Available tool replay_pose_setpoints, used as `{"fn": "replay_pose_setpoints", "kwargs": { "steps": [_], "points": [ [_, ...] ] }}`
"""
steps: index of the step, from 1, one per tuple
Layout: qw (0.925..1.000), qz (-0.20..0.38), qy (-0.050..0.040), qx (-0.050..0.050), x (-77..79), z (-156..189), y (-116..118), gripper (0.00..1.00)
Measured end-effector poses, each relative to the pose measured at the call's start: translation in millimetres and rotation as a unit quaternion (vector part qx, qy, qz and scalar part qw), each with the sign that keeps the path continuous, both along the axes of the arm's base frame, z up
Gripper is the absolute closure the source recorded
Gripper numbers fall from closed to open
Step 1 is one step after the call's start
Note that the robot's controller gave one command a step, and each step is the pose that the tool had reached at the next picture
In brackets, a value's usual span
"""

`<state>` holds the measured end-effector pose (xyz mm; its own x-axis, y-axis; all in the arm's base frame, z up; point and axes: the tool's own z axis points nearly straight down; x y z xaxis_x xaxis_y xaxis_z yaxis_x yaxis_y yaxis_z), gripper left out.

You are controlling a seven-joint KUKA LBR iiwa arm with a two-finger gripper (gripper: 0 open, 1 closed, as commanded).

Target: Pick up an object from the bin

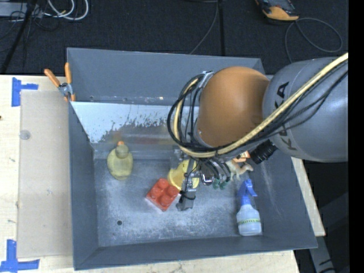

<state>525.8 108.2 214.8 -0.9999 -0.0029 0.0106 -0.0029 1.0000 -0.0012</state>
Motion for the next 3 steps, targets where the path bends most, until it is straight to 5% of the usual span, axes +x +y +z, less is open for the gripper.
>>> {"fn": "replay_pose_setpoints", "kwargs": {
  "steps": [1,2,3],
  "points": [
    [1.0000,-0.002,-0.0041,0.001,1.4,4.6,-0.6,0.00],
    [0.9993,0.036,-0.0036,0.001,-8.8,-40.1,-11.0,0.00],
    [0.9970,0.077,-0.0048,0.001,23.1,-85.2,-35.0,0.00]
  ]
}}
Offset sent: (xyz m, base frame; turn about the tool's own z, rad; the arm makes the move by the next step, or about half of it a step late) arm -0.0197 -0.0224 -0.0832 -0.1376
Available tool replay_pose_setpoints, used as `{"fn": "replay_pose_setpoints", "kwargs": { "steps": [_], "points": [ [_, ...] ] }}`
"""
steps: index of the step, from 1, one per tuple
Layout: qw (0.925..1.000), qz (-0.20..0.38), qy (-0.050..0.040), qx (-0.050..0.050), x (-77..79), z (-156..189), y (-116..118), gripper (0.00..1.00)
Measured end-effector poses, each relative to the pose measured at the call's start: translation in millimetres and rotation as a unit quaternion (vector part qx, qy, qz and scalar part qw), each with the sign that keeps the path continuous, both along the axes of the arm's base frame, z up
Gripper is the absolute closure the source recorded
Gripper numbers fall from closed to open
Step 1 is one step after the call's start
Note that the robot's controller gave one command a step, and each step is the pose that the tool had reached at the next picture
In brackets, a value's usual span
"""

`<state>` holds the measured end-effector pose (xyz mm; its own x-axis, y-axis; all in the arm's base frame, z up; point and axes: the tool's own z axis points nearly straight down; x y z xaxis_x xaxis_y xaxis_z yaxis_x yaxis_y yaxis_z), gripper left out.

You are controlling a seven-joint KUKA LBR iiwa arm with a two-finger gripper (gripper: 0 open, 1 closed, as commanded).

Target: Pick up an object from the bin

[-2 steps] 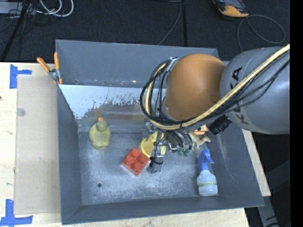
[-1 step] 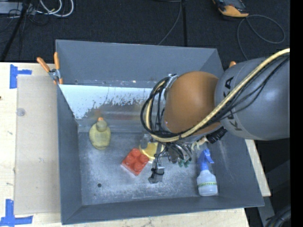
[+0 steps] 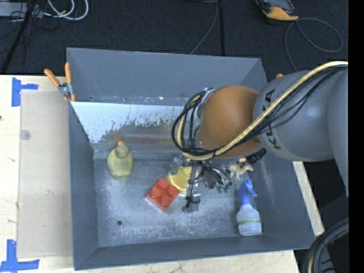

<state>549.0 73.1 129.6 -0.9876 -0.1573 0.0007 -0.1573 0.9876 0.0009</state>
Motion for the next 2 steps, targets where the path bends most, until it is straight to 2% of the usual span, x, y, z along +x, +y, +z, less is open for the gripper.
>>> {"fn": "replay_pose_setpoints", "kwargs": {
  "steps": [1,2],
  "points": [
    [0.9977,0.068,0.0001,0.000,26.6,-32.3,0.4,0.00],
    [0.9563,0.292,0.0008,0.001,9.5,-60.1,9.9,1.00]
  ]
}}
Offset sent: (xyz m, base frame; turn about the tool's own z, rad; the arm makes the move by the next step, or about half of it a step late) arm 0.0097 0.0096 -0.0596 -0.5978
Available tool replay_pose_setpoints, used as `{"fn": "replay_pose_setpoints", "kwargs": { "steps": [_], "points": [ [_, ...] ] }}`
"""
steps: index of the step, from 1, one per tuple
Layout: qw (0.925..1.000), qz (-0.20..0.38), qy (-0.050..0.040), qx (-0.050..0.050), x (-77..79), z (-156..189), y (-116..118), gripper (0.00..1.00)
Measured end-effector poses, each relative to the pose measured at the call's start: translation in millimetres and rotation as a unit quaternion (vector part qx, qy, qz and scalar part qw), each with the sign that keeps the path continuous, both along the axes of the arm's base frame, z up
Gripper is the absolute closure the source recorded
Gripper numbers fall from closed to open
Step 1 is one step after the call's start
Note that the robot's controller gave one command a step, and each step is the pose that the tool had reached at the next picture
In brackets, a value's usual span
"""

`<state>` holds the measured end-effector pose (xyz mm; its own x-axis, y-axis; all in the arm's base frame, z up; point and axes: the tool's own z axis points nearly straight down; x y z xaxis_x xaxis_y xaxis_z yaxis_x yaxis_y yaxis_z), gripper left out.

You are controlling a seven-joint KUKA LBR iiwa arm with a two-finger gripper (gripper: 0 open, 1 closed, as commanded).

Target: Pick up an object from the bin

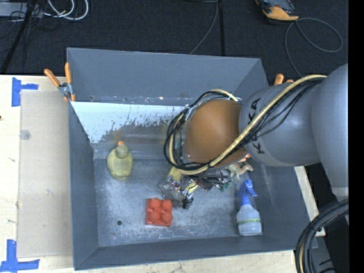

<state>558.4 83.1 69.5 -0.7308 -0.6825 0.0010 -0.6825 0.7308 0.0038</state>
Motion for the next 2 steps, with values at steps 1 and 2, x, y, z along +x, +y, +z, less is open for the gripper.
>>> {"fn": "replay_pose_setpoints", "kwargs": {
  "steps": [1,2],
  "points": [
    [1.0000,-0.001,-0.0002,0.000,0.1,-0.1,-0.1,0.00],
    [1.0000,-0.001,-0.0001,0.000,0.0,-0.2,-0.1,0.00]
  ]
}}
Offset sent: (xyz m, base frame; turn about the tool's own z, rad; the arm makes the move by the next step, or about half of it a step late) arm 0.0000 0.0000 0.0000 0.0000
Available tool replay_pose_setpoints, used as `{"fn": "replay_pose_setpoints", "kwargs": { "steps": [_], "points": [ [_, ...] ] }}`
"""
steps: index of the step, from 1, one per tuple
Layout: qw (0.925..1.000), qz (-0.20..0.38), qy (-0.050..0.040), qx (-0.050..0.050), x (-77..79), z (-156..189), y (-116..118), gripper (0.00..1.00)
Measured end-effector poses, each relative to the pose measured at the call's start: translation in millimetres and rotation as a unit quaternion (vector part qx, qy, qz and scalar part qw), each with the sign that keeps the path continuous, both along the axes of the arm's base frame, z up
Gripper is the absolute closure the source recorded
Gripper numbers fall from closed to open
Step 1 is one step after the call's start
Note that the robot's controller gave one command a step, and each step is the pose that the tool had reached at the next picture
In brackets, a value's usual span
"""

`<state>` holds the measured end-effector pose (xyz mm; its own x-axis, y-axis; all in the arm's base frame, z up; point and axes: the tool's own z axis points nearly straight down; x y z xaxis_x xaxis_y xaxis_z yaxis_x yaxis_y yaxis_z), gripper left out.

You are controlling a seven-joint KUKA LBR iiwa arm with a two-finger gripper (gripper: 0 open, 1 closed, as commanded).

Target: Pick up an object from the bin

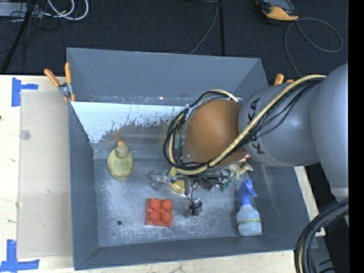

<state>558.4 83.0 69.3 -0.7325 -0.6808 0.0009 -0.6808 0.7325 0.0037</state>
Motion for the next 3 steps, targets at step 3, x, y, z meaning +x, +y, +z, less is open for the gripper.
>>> {"fn": "replay_pose_setpoints", "kwargs": {
  "steps": [3],
  "points": [
    [0.9993,-0.038,0.0010,0.001,-11.8,59.9,-27.8,0.00]
  ]
}}
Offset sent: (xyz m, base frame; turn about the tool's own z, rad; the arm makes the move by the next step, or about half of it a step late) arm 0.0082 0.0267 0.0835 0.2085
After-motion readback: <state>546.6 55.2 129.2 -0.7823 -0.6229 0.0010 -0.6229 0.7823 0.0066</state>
